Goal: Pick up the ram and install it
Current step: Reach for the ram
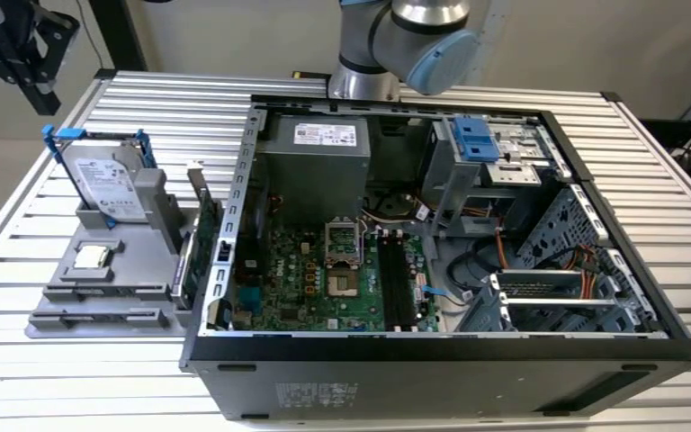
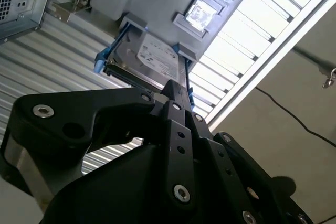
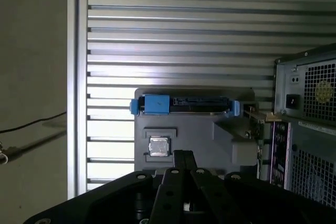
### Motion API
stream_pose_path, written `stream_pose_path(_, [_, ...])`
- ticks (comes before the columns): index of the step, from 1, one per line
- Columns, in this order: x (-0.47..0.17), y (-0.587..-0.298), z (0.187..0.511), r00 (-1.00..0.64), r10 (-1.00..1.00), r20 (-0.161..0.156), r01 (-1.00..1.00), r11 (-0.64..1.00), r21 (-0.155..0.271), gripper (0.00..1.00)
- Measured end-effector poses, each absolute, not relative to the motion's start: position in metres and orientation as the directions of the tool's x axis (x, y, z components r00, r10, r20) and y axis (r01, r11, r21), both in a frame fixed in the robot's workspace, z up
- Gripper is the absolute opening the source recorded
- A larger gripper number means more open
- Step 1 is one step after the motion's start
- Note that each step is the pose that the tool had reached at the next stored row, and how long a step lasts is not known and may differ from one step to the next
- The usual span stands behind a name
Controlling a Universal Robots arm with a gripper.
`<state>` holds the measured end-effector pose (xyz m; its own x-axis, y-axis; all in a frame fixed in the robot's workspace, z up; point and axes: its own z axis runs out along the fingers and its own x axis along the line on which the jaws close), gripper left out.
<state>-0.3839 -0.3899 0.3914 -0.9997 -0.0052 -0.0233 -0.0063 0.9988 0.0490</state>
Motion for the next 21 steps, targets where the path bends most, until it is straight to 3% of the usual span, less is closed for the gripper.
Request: stream_pose_path(21, [-0.384,-0.416,0.389,-1.0,-0.002,-0.023,-0.003,0.999,0.049,0.0])
